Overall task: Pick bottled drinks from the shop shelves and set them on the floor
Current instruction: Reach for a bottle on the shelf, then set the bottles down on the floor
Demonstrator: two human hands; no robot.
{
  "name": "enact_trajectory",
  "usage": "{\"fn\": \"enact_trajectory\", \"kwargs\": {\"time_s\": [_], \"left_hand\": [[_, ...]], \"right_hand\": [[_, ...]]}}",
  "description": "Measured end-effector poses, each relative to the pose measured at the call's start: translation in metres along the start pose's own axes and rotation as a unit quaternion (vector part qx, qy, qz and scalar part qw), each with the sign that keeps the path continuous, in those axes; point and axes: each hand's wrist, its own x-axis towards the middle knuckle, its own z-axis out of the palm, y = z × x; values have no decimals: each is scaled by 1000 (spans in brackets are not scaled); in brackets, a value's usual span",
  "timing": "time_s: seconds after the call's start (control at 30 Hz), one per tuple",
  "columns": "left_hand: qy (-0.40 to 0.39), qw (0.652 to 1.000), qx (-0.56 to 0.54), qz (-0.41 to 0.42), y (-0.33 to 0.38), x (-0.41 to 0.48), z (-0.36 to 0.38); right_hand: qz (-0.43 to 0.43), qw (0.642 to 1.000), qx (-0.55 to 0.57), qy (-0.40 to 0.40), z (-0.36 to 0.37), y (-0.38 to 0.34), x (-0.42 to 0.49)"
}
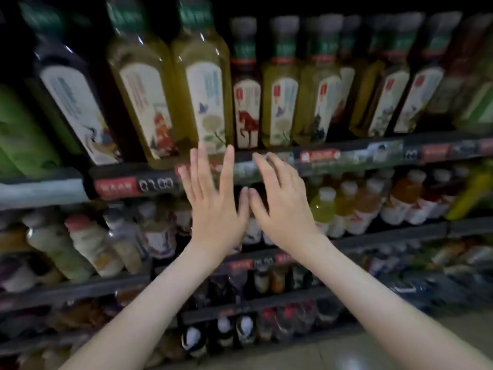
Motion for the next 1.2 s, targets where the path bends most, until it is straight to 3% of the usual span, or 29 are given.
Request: {"fn": "enact_trajectory", "kwargs": {"time_s": [0.13,0.27,0.33,0.47,0.57,0.63,0.73,0.87,0.97,1.0,1.1,1.2], "left_hand": [[-124,989,-77,15,60,-92,35],[-298,946,-125,-32,111,-190,76],[-398,905,-128,-81,131,-234,100],[-579,793,-103,-159,158,-325,160],[-648,743,-56,-156,167,-400,210],[-693,706,-51,-138,168,-448,249],[-746,657,-41,-95,161,-525,310],[-784,615,2,-82,151,-613,389],[-805,589,25,-59,147,-662,438],[-810,583,26,-52,147,-673,450],[-813,580,21,-54,145,-695,473],[-803,590,16,-79,145,-695,473]], "right_hand": [[73,984,18,-161,-9,78,-93],[155,943,-4,-294,-4,159,-197],[220,904,-19,-365,1,197,-253],[355,782,-46,-510,24,269,-373],[398,715,-63,-571,52,305,-463],[413,692,-51,-590,80,326,-518],[418,677,-26,-605,134,352,-590],[408,683,-22,-605,225,380,-666],[405,665,-51,-625,288,397,-712],[404,664,-64,-626,305,403,-725],[399,709,-84,-576,335,417,-751],[406,673,-65,-615,336,423,-762]]}}
